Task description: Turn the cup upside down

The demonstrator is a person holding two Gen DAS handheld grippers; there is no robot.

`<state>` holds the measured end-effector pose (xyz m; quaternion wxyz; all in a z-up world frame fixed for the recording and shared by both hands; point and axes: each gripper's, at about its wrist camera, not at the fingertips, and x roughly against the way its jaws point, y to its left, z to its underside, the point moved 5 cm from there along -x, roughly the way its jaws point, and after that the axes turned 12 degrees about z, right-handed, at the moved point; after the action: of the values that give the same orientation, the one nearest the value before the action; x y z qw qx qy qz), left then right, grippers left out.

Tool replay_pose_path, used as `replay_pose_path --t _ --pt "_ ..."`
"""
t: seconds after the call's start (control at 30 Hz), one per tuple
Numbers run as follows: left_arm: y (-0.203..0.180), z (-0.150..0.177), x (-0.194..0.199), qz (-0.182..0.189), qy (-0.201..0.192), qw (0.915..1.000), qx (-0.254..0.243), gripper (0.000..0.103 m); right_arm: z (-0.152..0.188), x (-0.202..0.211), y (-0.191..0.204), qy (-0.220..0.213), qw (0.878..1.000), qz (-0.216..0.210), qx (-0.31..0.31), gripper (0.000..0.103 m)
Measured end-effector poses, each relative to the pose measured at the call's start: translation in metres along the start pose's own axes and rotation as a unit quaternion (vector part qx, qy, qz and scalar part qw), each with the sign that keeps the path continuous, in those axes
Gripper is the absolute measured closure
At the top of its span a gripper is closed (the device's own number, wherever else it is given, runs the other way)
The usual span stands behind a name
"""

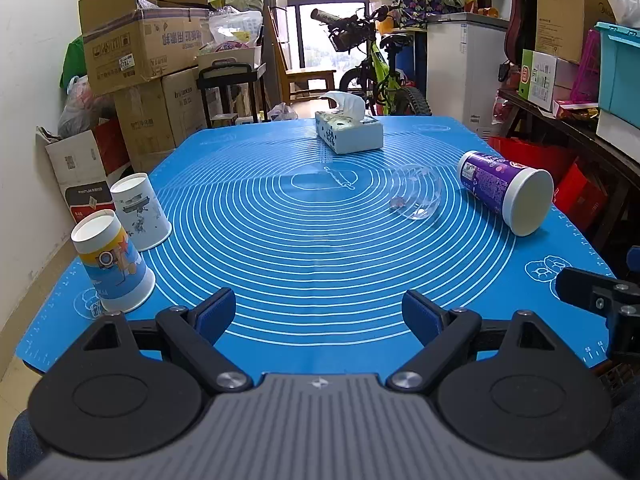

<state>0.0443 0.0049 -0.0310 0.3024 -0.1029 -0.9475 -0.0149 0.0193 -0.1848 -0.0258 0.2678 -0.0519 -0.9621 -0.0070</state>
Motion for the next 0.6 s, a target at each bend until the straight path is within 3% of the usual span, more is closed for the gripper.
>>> replay_pose_path --t 0.6 --pt "-0.0006 0.0001 0.0002 -0.001 0.002 1.0 -0.001 0.013 -0.0002 0.0007 0.0 0.0 1.0 0.0 0.0 0.003"
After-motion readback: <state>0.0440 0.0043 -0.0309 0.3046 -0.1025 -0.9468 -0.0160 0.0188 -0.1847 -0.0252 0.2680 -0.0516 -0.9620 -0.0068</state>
